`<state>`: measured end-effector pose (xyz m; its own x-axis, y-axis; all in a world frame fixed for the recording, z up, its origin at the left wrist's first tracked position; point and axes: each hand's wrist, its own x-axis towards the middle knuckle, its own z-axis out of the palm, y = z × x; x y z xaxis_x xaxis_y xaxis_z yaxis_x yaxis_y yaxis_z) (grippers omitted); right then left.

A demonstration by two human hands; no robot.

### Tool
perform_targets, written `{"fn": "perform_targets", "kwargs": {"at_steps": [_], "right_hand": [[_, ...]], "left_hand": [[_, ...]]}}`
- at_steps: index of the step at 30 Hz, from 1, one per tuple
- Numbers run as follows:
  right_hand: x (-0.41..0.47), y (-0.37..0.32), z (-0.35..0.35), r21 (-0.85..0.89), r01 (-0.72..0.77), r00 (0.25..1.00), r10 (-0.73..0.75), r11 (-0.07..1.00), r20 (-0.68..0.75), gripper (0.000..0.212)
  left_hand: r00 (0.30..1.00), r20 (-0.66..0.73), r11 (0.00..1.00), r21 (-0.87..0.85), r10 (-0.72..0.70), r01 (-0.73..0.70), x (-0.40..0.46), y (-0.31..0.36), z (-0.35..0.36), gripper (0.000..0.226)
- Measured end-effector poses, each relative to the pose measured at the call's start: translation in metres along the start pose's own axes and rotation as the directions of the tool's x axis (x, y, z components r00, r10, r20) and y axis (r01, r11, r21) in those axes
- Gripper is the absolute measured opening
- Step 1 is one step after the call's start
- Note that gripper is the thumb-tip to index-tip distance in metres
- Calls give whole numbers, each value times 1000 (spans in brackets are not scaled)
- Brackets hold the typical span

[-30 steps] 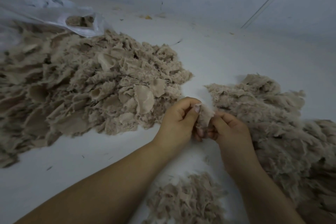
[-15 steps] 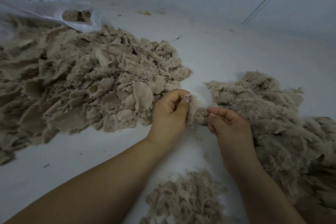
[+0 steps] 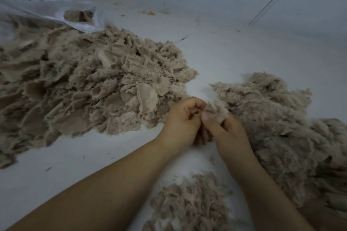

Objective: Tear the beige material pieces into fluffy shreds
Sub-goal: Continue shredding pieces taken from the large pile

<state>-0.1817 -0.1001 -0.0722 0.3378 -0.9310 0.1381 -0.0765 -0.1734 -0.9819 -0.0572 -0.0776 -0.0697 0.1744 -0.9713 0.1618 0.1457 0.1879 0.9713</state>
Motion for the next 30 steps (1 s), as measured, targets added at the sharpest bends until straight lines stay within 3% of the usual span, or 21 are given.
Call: {"fn": "perform_targets", "kwargs": {"at_steps": [3,8,12,16,18,20,24,26,30], "right_hand": [[-1,-1,0,-55,-47,999,48,997,15,65],[-4,-2,0,-75,-91,992,84,993,-95,72],[-4,-3,1,-99,-84,988,70,992,-138,67],[0,4,-3,-100,-99,980,79,990,-180,25],[2,5,-5,-3,-136,974,133,991,-184,7],[2,5,-6,82,-149,972,161,985,-174,16],[2,2,-7,107,-114,966,136,988,-222,10],[2,1,-6,110,-91,964,115,990,-239,10],[-2,-5,-4,162,-83,972,116,983,-204,41]], "left_hand": [[1000,-2,999,20,30,-29,1,0,1,19],[998,26,993,-104,63,-60,1,-1,4,26],[996,-50,993,-89,74,-78,0,2,2,29],[983,-146,994,10,110,-110,-2,4,-4,21],[983,-144,993,28,116,-113,-2,4,-5,20],[982,-148,991,75,118,-108,-2,3,-4,20],[980,-105,959,246,168,-138,0,1,-3,16],[976,-48,922,339,214,-186,-1,0,-3,24],[942,41,836,449,332,-314,-5,-1,-2,30]]}}
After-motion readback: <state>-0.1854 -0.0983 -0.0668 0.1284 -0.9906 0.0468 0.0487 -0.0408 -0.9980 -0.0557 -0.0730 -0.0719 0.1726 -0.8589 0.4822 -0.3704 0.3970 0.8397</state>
